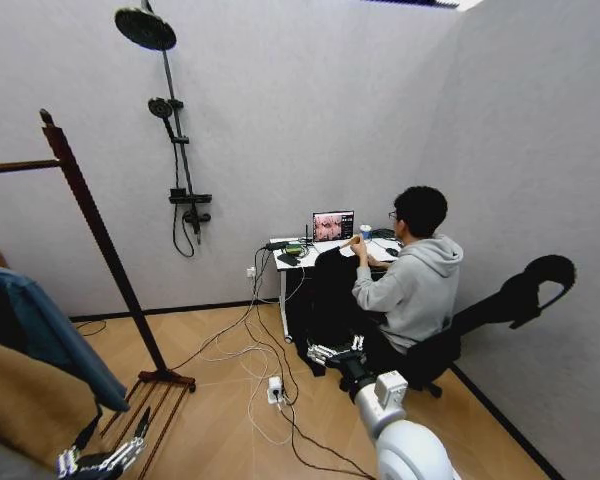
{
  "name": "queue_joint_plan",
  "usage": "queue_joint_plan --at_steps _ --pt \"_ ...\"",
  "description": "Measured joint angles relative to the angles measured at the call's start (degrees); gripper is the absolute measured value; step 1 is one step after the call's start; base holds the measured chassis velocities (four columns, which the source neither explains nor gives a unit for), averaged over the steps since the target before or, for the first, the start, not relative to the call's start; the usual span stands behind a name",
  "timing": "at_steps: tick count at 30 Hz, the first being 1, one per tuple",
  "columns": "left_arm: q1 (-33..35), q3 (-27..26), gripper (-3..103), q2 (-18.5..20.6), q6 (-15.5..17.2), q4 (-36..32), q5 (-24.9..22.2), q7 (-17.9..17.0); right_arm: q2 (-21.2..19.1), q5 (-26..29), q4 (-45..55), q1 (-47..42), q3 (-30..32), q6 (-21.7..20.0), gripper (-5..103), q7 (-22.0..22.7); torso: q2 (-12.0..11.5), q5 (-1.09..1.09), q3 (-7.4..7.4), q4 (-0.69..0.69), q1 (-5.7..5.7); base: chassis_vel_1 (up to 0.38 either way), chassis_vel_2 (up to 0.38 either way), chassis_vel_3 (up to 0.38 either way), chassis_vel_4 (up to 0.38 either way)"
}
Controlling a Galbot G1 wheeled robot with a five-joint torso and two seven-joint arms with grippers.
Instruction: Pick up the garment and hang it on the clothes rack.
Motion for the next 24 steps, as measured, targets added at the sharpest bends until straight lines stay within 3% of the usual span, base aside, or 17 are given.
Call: queue_joint_plan --at_steps 24 --pt "0.0 0.0 100 0.0 0.0 0.0 0.0 0.0 0.38 0.05 -0.88 0.53 -0.55 0.6 100 -0.53 0.0 0.0 0.0 -0.01 0.01 0.072 -0.051 -0.053 0.075"
